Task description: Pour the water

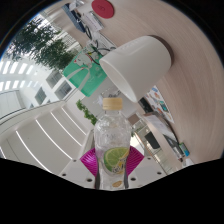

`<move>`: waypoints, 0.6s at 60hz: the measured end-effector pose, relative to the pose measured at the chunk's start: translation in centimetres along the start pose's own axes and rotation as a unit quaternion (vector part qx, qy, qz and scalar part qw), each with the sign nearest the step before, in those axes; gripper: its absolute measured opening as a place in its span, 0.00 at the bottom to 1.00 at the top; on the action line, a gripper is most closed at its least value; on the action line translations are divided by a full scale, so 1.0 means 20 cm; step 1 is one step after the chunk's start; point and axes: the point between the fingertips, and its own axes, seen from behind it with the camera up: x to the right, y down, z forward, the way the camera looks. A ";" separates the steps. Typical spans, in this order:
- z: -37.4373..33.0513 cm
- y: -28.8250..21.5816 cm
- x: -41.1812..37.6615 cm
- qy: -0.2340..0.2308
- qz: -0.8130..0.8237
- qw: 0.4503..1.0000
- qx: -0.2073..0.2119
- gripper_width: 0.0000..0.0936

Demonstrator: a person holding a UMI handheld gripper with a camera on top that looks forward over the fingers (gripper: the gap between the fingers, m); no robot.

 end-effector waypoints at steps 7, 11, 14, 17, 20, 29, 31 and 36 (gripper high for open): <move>-0.01 -0.05 -0.03 -0.010 0.032 0.999 0.011 0.34; -0.01 -0.04 -0.03 -0.008 0.032 0.999 0.007 0.34; -0.01 -0.04 -0.03 -0.006 0.029 1.000 0.004 0.34; -0.03 -0.01 -0.05 -0.006 0.020 1.000 -0.007 0.34; -0.01 0.01 -0.08 -0.003 0.001 1.000 -0.019 0.34; -0.04 0.16 -0.18 0.044 -0.231 0.968 -0.082 0.34; -0.06 0.17 -0.24 0.050 -0.302 0.947 -0.103 0.34; -0.03 0.17 -0.59 0.058 -0.481 0.873 -0.057 0.35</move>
